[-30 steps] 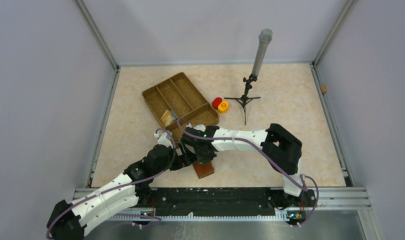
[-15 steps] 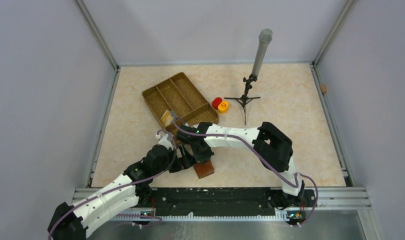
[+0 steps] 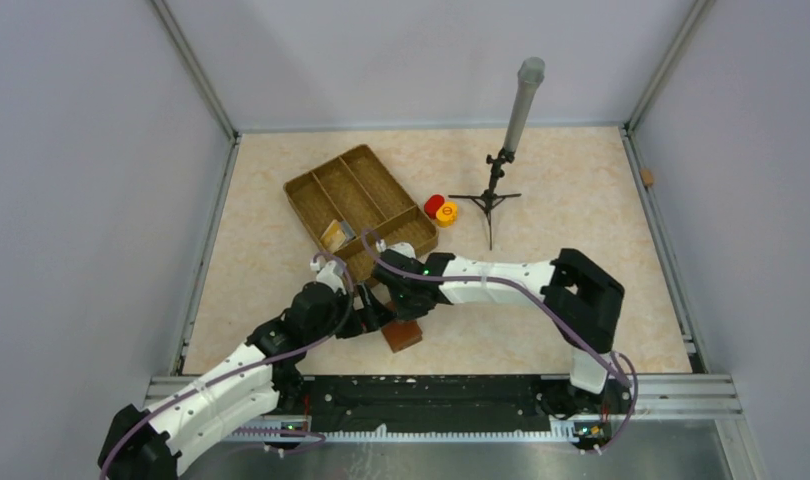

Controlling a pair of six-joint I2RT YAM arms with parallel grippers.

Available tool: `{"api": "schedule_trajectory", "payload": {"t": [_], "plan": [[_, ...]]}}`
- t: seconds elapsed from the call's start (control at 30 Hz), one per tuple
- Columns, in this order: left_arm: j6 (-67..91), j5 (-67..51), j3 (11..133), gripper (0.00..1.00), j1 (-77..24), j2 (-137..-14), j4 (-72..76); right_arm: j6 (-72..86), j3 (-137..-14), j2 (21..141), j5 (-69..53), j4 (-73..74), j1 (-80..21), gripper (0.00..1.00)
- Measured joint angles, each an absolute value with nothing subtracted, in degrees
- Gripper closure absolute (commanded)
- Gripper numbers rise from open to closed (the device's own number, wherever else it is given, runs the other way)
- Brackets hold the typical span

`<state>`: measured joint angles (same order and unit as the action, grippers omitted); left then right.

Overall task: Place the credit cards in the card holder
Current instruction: Move the card holder to the center of the board, then reset both arms

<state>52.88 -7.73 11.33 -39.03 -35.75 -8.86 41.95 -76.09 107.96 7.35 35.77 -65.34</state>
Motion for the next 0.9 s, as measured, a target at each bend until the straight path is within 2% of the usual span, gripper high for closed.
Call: {"api": "schedule_trajectory", "payload": {"t": [0.2, 0.33, 0.5, 0.7, 0.9], "plan": [[49.01, -6.55, 17.43, 0.01, -36.75, -37.82, -10.72, 41.43, -68.07, 94.39, 7.77, 32.05, -64.42, 0.77], [46.33, -6.33, 20.10, 0.01, -33.61, -40.49, -11.07, 41.63, -62.15, 85.56, 8.71, 30.11, -60.18, 0.65], [42.57, -4.58, 22.74, 0.01, -28.10, -42.52, -12.49, 41.32, -47.97, 74.83, 10.35, 27.14, -48.77, 0.47], [38.35, 3.51, 24.45, 0.01, -24.64, -39.59, -12.86, 38.46, -35.97, 58.65, 14.90, 27.33, -37.17, 0.31], [31.55, 13.08, 26.96, 0.01, -24.62, -33.30, -14.11, 32.36, -30.35, 37.21, 25.17, 24.86, -35.70, 0.29]]}}
